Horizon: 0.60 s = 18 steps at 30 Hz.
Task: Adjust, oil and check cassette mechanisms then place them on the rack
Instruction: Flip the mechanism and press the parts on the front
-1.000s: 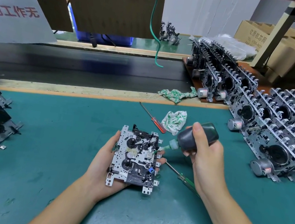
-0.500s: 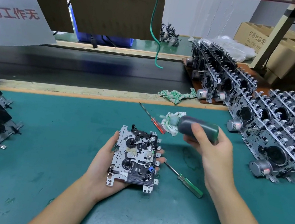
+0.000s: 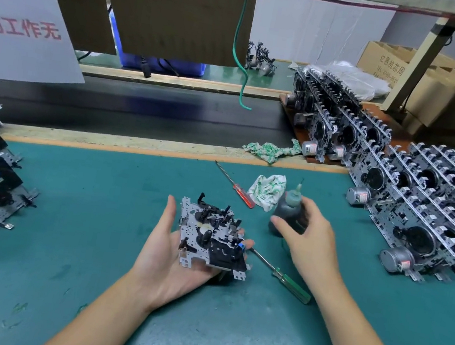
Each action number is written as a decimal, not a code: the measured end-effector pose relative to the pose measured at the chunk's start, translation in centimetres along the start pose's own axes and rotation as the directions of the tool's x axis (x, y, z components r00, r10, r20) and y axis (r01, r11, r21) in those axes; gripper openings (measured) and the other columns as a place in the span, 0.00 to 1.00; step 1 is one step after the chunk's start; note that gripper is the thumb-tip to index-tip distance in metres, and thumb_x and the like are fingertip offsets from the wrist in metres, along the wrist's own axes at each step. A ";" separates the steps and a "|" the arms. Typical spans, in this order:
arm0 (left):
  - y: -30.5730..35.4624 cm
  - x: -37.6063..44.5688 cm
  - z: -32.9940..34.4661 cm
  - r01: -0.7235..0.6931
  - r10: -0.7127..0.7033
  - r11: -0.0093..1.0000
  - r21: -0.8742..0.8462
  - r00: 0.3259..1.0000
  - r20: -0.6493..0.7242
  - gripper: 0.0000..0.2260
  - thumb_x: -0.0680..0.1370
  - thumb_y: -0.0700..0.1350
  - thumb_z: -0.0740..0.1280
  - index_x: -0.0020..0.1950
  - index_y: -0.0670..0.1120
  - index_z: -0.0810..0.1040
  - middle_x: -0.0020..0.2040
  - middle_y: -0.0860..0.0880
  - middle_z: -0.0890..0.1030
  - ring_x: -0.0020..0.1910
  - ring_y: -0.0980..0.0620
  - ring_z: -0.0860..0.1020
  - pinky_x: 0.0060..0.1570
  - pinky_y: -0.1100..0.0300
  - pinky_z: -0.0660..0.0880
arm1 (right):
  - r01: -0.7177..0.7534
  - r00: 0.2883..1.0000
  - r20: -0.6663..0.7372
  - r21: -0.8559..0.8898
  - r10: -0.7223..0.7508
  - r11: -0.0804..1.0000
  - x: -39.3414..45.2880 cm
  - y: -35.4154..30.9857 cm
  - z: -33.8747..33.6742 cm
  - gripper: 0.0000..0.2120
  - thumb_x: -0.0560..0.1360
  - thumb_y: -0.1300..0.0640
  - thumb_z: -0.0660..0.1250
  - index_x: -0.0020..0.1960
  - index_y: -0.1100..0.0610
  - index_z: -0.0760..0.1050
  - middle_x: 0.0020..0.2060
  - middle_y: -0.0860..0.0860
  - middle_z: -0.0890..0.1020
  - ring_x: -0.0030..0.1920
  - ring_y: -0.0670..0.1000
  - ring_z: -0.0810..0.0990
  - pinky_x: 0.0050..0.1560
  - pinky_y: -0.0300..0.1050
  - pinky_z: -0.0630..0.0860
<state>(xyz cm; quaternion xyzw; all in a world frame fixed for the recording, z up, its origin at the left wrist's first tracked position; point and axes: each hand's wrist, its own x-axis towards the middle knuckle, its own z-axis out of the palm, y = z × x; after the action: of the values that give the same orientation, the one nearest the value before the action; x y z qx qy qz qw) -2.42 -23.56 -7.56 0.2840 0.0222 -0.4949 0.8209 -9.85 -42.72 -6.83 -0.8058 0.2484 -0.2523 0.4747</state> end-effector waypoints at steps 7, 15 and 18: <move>0.6 -0.4 0.6 -0.009 0.011 0.999 -0.043 1.000 0.028 0.46 0.68 0.72 0.57 0.68 0.34 0.68 0.65 0.31 0.73 0.62 0.29 0.73 0.63 0.38 0.67 | 0.361 0.884 -0.264 -0.138 -0.386 0.922 -2.2 -2.4 -2.3 0.08 0.71 0.50 0.69 0.46 0.48 0.71 0.37 0.45 0.75 0.40 0.46 0.73 0.41 0.38 0.68; 0.9 -0.4 -0.1 0.073 -0.079 0.996 0.045 0.989 0.124 0.48 0.67 0.75 0.56 0.66 0.34 0.72 0.69 0.32 0.69 0.67 0.33 0.70 0.66 0.39 0.67 | 0.407 0.912 0.348 -0.695 -0.218 0.592 -5.3 -1.0 -2.5 0.08 0.72 0.56 0.72 0.50 0.49 0.79 0.42 0.43 0.79 0.47 0.47 0.78 0.39 0.43 0.75; 1.0 -0.5 -0.2 0.142 -0.170 0.975 0.169 0.972 0.163 0.47 0.69 0.75 0.54 0.68 0.35 0.71 0.70 0.32 0.67 0.67 0.32 0.69 0.68 0.40 0.65 | 0.445 0.888 0.277 -0.715 -0.367 0.539 -4.5 -0.8 -3.3 0.16 0.59 0.57 0.81 0.44 0.52 0.81 0.34 0.45 0.79 0.37 0.50 0.80 0.32 0.39 0.74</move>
<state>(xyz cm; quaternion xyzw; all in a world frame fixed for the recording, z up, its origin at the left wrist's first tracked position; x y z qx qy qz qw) -1.75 -22.69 -7.13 0.3000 -0.0670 -0.5815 0.7532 -15.24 -41.60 -5.48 -0.9748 0.1148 -0.1890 0.0303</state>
